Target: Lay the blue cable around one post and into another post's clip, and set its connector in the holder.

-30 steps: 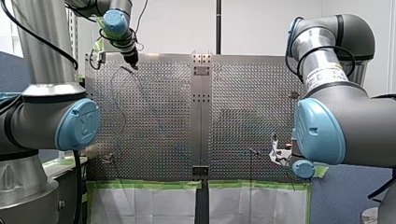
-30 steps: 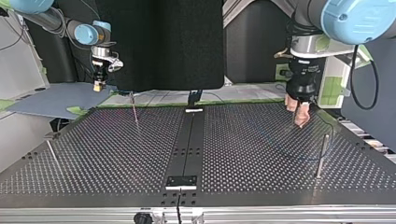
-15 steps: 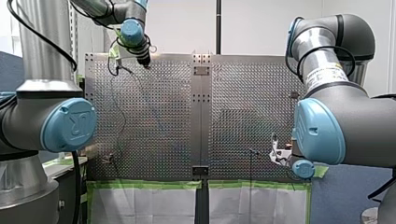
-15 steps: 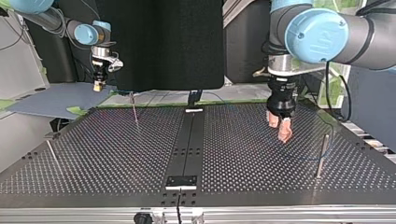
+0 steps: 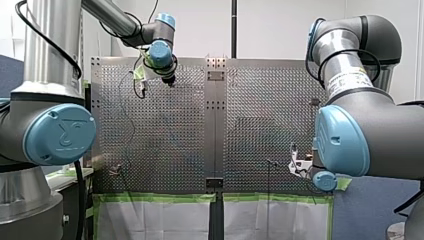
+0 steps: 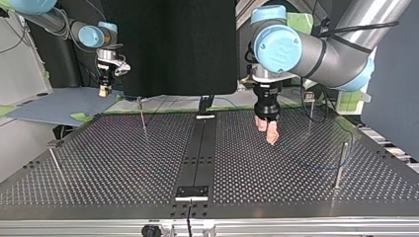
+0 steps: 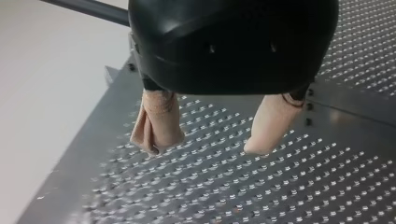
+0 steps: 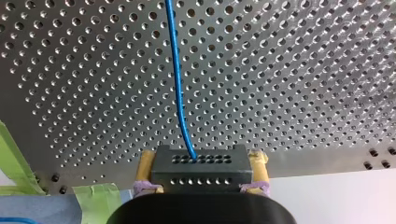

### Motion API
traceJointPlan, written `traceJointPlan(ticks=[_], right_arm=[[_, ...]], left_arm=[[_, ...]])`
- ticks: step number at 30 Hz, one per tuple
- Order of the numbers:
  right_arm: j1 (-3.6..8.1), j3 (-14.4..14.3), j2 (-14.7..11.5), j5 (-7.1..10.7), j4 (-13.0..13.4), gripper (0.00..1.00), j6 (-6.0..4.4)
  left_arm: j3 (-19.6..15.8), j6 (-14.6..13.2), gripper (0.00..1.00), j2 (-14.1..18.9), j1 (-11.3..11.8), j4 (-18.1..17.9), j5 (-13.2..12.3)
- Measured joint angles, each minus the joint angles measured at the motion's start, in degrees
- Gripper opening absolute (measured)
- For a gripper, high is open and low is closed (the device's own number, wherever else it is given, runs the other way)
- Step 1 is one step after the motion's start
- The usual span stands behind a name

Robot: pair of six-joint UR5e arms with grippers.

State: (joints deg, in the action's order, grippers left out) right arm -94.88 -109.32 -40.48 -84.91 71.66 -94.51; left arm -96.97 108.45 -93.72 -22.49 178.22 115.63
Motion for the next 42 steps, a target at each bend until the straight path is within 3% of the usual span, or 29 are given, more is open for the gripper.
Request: traceJointPlan(ticks=[6, 12, 24, 35, 42], right_arm=[[-0.10, 0.0, 0.0, 0.00, -0.1, 0.00, 0.15], [-0.18, 0.0, 0.0, 0.00, -0.2, 0.00, 0.19], [-0.19, 0.1, 0.0, 0.00, -0.2, 0.00, 0.24], [-0.23, 0.1, 0.0, -0.05, -0.1, 0.00, 0.42], [-0.22, 0.0, 0.0, -0.05, -0.2, 0.00, 0.90]], left_arm=[[-1.8, 0.5, 1.00, -3.0, -3.0, -3.0, 2.8], [-3.4, 1.0, 1.00, -5.8, -5.8, -5.8, 3.5], [-3.7, -0.4, 1.00, -11.6, -11.6, -11.6, -0.3], [-5.9, 0.6, 1.00, -16.9, -16.9, -16.9, -0.8], [-6.5, 1.2, 1.00, -20.5, -20.5, -20.5, -2.5]])
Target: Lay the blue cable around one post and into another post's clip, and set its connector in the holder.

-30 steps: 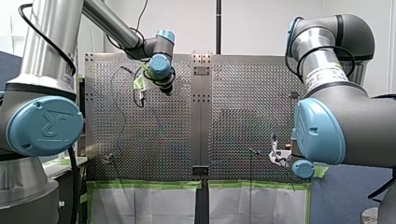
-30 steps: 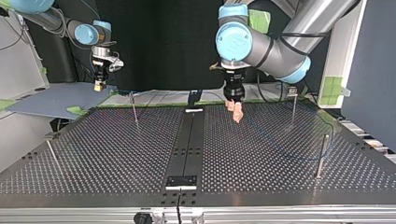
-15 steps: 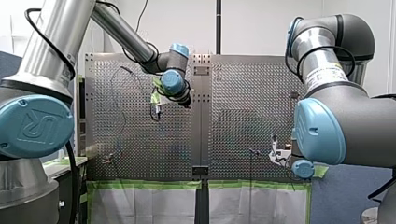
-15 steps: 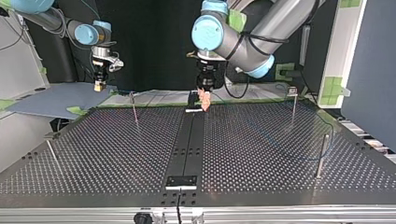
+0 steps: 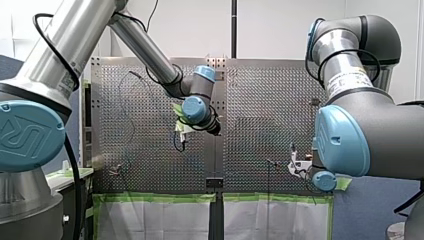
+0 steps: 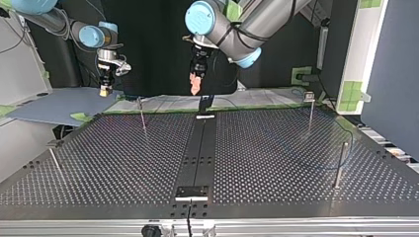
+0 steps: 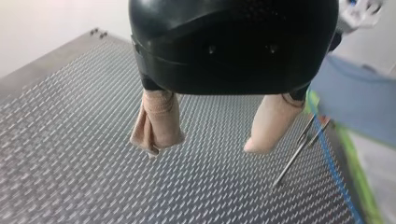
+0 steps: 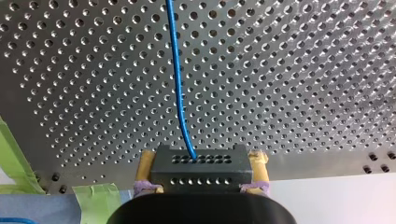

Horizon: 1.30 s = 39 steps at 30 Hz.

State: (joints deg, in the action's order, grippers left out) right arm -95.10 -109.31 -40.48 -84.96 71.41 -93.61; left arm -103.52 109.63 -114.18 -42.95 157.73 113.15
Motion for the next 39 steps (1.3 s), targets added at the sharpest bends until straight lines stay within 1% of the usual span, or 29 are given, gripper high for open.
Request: traceJointPlan(ticks=[6, 9, 12, 16, 18, 20, 22, 25, 32, 35, 39], right_arm=[[-0.04, 0.0, 0.0, 0.02, 0.0, 0.00, 0.46], [0.11, 0.0, 0.0, 0.04, -0.1, 0.00, 0.94], [0.29, 0.0, 0.0, 0.07, -0.2, 0.00, 1.70], [0.40, 0.0, 0.0, 0.08, -1.0, 0.00, 2.97], [0.42, 0.0, -0.1, 0.06, -1.3, 0.00, 3.38], [0.43, 0.0, -0.1, 0.06, -1.5, 0.00, 3.85], [0.46, 0.0, -0.1, 0.05, -1.3, 0.00, 4.15], [0.47, 0.0, -0.1, 0.05, -1.0, 0.00, 4.28], [0.39, 0.0, -0.2, 0.05, -1.2, 0.00, 3.94], [0.21, 0.0, -0.2, 0.05, -1.6, 0.00, 4.03], [0.15, -0.1, -0.2, 0.05, -1.9, 0.00, 4.09]], left_arm=[[0.0, 0.7, 1.00, -2.8, -2.8, -2.8, -1.5], [0.4, 1.1, 1.00, -4.2, -4.2, -4.2, -2.6], [1.6, 1.5, 1.00, -5.8, -5.8, -5.7, -3.8], [3.5, 1.7, 1.00, -7.8, -7.8, -7.7, -4.2], [4.5, 1.7, 1.00, -8.8, -8.8, -8.8, -4.5], [5.4, 1.7, 1.00, -9.7, -9.3, -9.7, -4.7], [6.7, 1.7, 1.00, -11.0, -9.2, -11.0, -4.8], [8.5, 1.8, 1.00, -12.8, -8.3, -12.8, -4.8], [12.0, 3.0, 1.00, -16.3, -5.3, -16.2, -4.6], [13.3, 2.6, 1.00, -17.7, -4.4, -17.0, -4.2], [14.1, 1.4, 1.00, -20.0, -4.5, -17.4, -4.0]])
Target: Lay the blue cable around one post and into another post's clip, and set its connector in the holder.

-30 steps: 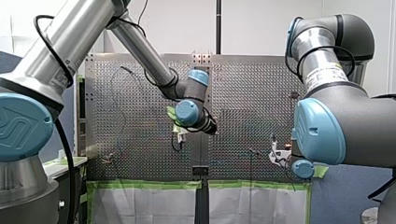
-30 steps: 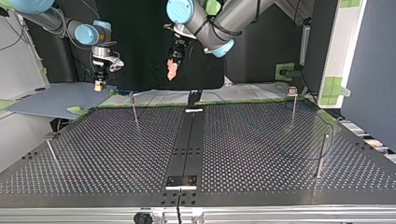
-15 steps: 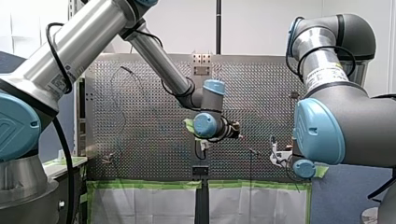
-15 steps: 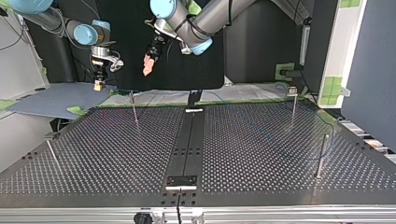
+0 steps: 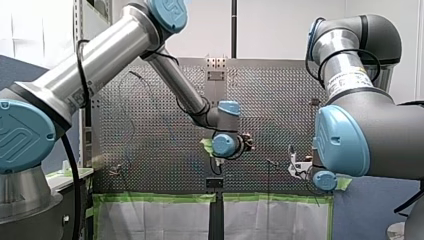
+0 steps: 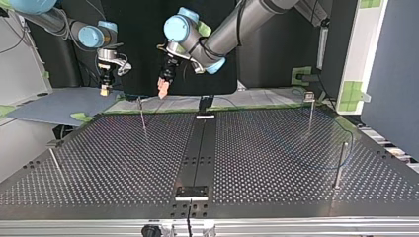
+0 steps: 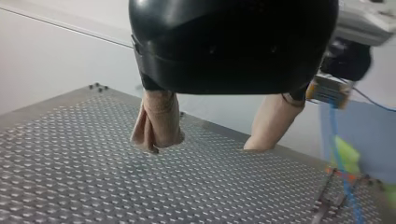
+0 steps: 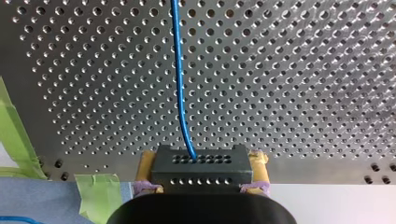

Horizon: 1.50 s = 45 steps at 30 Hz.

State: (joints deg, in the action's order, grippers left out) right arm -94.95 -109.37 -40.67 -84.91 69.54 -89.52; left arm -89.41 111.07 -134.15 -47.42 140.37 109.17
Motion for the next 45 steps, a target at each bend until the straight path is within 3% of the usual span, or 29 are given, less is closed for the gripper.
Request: traceJointPlan(ticks=[12, 18, 36, 45], right_arm=[[-0.01, 0.0, 0.0, 0.00, 0.2, 0.00, -0.09], [0.01, 0.0, 0.0, 0.00, -0.1, 0.00, 0.17], [-0.08, 0.0, 0.0, 0.00, 0.2, 0.00, 0.25], [-0.09, 0.0, 0.0, 0.00, 0.4, 0.00, 0.21]], left_arm=[[4.5, 2.7, 1.00, -5.7, -0.4, 0.3, -2.0], [7.3, 3.8, 1.00, -8.5, 0.2, 2.0, -2.7], [16.1, 6.8, 1.00, -17.3, 2.1, 1.9, -3.7], [17.4, 8.5, 1.00, -21.6, 3.0, 2.1, -4.4]])
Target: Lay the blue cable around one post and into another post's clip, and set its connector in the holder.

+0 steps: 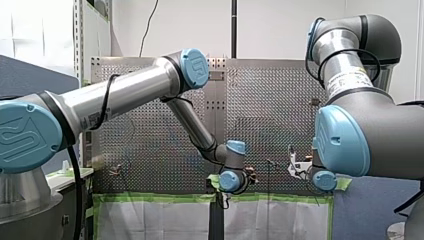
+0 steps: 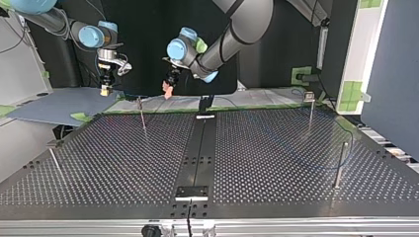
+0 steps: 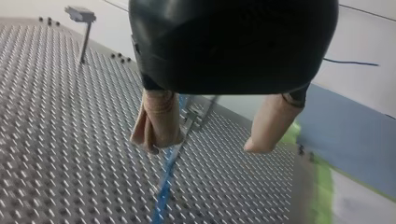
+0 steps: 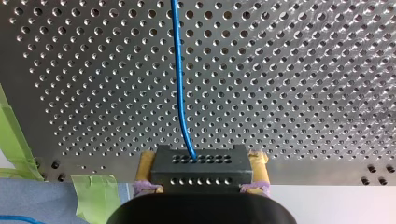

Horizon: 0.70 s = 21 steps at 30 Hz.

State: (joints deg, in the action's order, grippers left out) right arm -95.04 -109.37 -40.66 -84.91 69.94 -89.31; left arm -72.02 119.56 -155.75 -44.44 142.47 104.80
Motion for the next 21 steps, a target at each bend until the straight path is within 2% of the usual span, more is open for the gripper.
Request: traceJointPlan(ticks=[5, 11, 16, 21], right_arm=[[-0.01, 0.0, 0.0, 0.00, 0.0, 0.00, 0.00], [-0.02, 0.0, 0.0, 0.00, 0.1, 0.00, -0.05], [-0.02, 0.0, 0.0, 0.00, 0.4, 0.00, -0.21], [0.01, 0.0, 0.0, 0.00, 0.6, 0.00, -0.33]], left_arm=[[0.3, 0.7, 1.00, -2.4, 0.7, -0.1, 0.5], [0.3, -0.2, 1.00, -5.6, 1.1, -2.3, 1.8], [-0.3, -2.5, 1.00, -8.4, 0.3, -1.9, 1.9], [-2.3, -5.2, 1.00, -9.5, -1.1, -0.6, 0.7]])
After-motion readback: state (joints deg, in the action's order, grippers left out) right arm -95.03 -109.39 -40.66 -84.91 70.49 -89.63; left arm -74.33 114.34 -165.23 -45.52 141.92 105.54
